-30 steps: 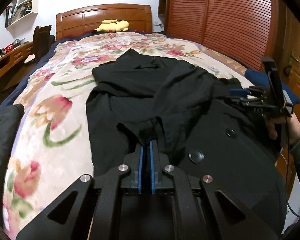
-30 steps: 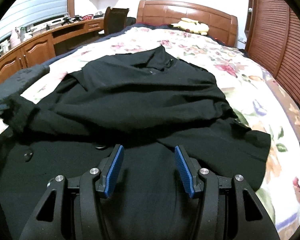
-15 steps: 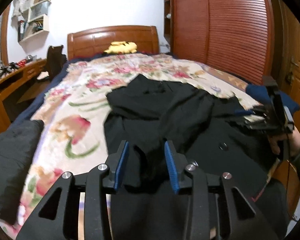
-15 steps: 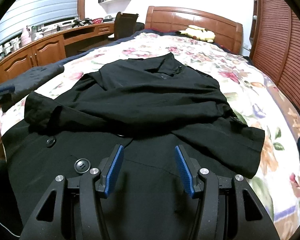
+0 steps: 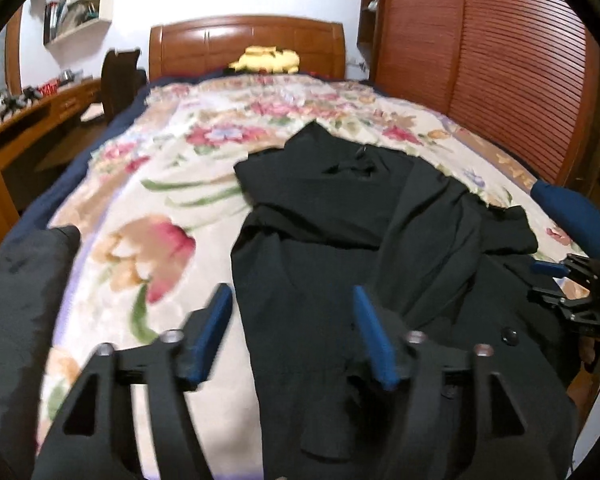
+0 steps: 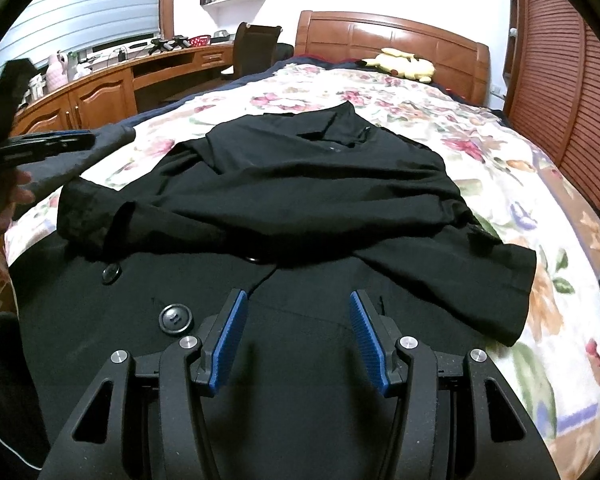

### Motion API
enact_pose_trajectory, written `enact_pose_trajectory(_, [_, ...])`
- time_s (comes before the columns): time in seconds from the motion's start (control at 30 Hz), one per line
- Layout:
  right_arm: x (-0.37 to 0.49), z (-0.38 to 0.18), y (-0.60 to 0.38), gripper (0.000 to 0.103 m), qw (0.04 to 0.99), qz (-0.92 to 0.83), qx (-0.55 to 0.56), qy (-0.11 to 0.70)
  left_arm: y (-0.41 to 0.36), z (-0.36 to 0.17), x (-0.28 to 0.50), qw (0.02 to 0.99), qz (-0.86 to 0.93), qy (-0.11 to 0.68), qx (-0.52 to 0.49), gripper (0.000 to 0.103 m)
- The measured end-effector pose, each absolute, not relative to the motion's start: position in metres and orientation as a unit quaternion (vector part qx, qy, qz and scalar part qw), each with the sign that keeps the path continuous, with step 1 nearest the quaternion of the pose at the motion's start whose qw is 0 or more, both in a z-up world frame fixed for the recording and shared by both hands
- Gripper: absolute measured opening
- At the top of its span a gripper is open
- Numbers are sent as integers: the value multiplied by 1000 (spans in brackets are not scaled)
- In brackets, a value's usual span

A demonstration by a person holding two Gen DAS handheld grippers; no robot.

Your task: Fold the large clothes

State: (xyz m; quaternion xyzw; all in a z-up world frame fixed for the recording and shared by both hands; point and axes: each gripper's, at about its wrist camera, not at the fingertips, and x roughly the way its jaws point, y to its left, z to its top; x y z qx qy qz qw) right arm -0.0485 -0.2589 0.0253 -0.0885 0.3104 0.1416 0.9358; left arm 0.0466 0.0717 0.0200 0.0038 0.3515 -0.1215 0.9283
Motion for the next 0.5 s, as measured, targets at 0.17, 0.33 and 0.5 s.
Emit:
enact_pose_trajectory(0.17, [-50, 27, -262, 55, 936, 139, -89, 311, 66, 2, 54, 915, -134, 381, 2, 68])
enact_pose_trajectory(0.33, [-52, 26, -265, 55, 936, 136, -85, 312, 62, -5, 46, 908, -139, 395, 10, 68])
enact_pose_trajectory(0.5, [-53, 26, -263, 55, 937, 137, -83, 312, 51, -11, 30, 898, -155, 412, 26, 68])
